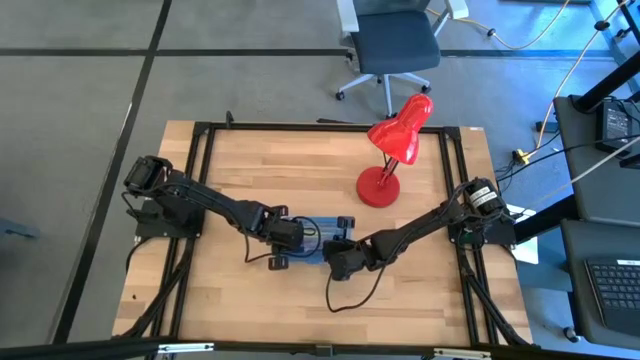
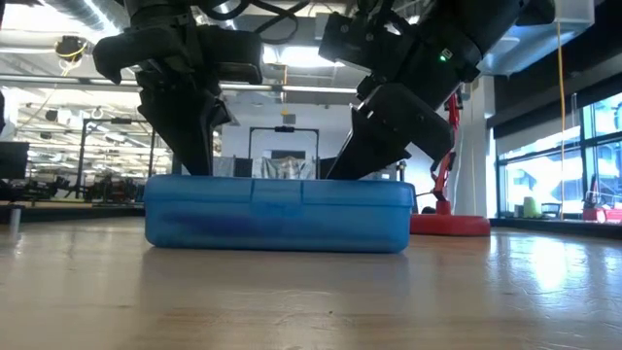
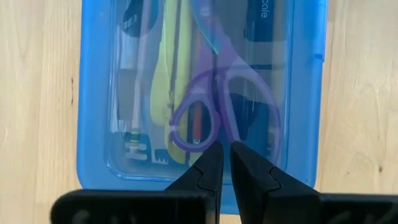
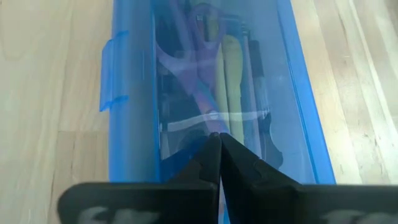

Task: Pick & place school supplies into a supply box
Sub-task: Close the blue supply box, then return to Home Position

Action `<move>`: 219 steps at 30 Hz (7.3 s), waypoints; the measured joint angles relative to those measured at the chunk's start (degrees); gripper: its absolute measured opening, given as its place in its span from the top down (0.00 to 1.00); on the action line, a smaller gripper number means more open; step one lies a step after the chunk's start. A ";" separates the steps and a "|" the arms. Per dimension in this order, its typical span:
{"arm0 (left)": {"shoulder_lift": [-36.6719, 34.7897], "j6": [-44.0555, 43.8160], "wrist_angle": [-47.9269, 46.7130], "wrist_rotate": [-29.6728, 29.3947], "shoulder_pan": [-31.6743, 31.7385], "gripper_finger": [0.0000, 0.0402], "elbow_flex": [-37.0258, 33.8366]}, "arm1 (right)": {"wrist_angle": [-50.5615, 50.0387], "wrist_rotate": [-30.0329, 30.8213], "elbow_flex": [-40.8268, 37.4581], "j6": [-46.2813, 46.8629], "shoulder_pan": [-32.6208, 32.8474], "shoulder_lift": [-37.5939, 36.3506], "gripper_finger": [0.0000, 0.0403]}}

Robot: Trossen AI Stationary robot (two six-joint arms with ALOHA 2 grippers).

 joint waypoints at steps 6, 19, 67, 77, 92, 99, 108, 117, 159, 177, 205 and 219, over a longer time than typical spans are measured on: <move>0.02 0.50 -0.36 0.16 0.00 0.94 0.42 | 0.03 0.15 -0.02 0.20 0.00 0.00 0.98; 0.02 0.36 -1.46 -1.06 -0.02 0.95 0.58 | 0.49 -0.44 -0.04 0.41 -0.02 0.00 0.98; -25.35 4.13 4.67 3.98 -5.20 0.94 1.25 | -3.95 -11.17 -6.12 -2.78 4.83 -22.70 0.98; -48.21 7.61 24.37 3.13 -2.30 0.95 -20.77 | 21.40 -14.82 -32.27 -2.90 4.60 -47.28 0.98; -74.16 6.01 31.13 -3.08 5.89 0.94 -40.95 | 27.97 -14.70 -52.55 -5.89 0.25 -76.29 0.98; -79.92 6.40 35.19 -1.34 9.30 0.94 -48.16 | 27.66 -16.65 -58.13 -6.14 -1.99 -87.22 0.98; -89.14 6.03 34.06 -0.70 12.98 0.93 -52.23 | 18.54 -16.72 -59.78 -5.68 -2.78 -101.42 0.98; -94.60 7.32 29.89 -1.77 15.77 0.93 -52.28 | 9.97 -16.63 -59.77 -5.81 -2.78 -111.77 0.98; -94.64 6.49 38.98 1.22 22.95 0.93 -59.53 | 21.43 -16.14 -69.18 -7.12 -2.97 -111.91 0.98; -94.64 6.49 38.96 1.33 22.95 0.93 -59.51 | 21.34 -16.15 -69.18 -8.94 -2.97 -111.91 0.98; -94.64 6.47 38.96 1.38 22.95 0.94 -59.51 | 21.32 -16.15 -69.18 -8.96 -2.97 -111.91 0.98; -94.64 6.47 38.94 1.38 22.95 0.94 -59.51 | 21.32 -16.15 -69.18 -8.96 -2.97 -111.91 0.98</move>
